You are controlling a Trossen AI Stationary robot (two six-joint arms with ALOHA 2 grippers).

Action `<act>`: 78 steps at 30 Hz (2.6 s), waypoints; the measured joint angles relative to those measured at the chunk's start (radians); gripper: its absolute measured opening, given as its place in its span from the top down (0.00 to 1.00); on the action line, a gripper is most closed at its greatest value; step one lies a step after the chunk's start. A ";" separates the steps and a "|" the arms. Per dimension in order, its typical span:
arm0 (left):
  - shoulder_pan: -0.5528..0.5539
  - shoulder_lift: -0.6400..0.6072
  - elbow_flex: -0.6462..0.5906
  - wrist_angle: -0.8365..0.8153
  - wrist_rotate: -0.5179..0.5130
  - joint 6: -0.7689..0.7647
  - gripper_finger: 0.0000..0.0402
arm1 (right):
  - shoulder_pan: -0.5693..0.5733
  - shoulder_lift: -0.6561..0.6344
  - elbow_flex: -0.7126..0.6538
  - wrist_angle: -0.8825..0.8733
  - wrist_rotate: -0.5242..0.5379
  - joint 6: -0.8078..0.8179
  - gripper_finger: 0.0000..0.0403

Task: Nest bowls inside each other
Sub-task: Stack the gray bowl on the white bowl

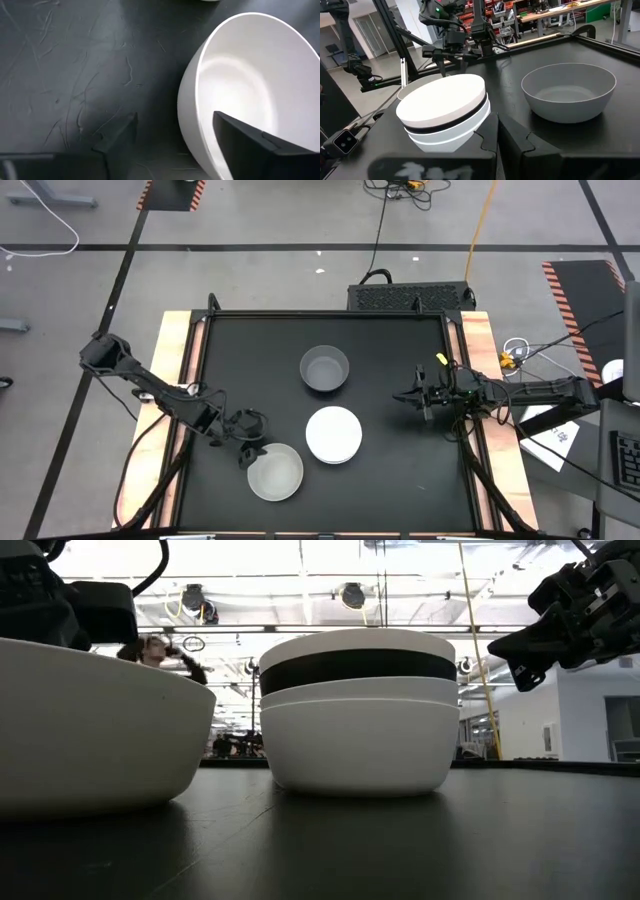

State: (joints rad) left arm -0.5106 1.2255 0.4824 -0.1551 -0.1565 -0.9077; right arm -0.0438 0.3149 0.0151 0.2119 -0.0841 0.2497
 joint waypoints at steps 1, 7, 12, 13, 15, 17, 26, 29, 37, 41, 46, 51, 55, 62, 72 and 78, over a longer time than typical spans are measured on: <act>0.000 0.000 0.000 0.000 0.000 0.004 0.38 | 0.000 0.000 0.000 0.000 0.000 0.000 1.00; 0.000 0.000 0.000 0.000 0.000 0.013 0.58 | 0.000 0.000 0.000 0.000 0.000 0.000 1.00; 0.000 0.000 0.000 0.000 0.001 0.038 0.76 | 0.000 0.000 0.000 0.000 0.000 0.000 1.00; 0.000 0.000 0.000 0.000 0.001 0.046 0.80 | 0.000 0.000 0.000 0.000 0.000 0.000 1.00; 0.000 0.000 0.000 0.000 -0.001 0.065 0.90 | 0.000 0.000 0.000 0.000 0.000 0.000 1.00; 0.000 0.000 0.000 -0.001 -0.001 0.087 0.97 | 0.000 0.000 0.000 0.000 0.000 0.000 1.00; -0.015 -0.017 -0.001 0.016 -0.126 0.197 0.99 | 0.000 0.000 0.000 0.000 0.000 0.005 1.00; -0.031 -0.041 -0.001 0.073 -0.178 0.281 0.99 | 0.000 0.000 0.000 0.000 0.000 0.013 1.00; -0.056 -0.186 -0.001 0.103 -0.289 0.474 0.99 | 0.000 0.000 0.000 -0.001 0.000 0.019 1.00; -0.057 -0.274 -0.001 0.103 -0.307 0.560 0.99 | 0.000 0.000 0.000 -0.001 0.000 0.019 1.00; -0.053 -0.369 -0.001 0.096 -0.382 0.671 0.99 | 0.000 0.000 0.000 -0.001 0.000 0.019 1.00; -0.022 -0.435 -0.001 0.066 -0.434 0.733 1.00 | 0.000 0.000 0.000 -0.004 0.000 0.019 1.00; 0.010 -0.474 -0.020 0.071 -0.457 0.749 1.00 | 0.000 0.000 0.000 -0.009 0.000 0.019 1.00; 0.052 -0.542 -0.118 0.173 -0.456 0.756 1.00 | 0.000 0.000 0.000 -0.013 0.000 0.019 1.00; 0.065 -0.625 -0.323 0.490 -0.397 0.802 0.99 | 0.000 0.000 0.000 -0.016 0.000 0.019 1.00; 0.113 -0.624 -0.359 0.582 -0.300 0.795 0.99 | 0.000 0.000 0.000 -0.014 0.000 0.019 1.00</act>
State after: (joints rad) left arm -0.3981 0.6010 0.1234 0.4274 -0.4566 -0.1128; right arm -0.0437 0.3153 0.0151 0.1983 -0.0841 0.2687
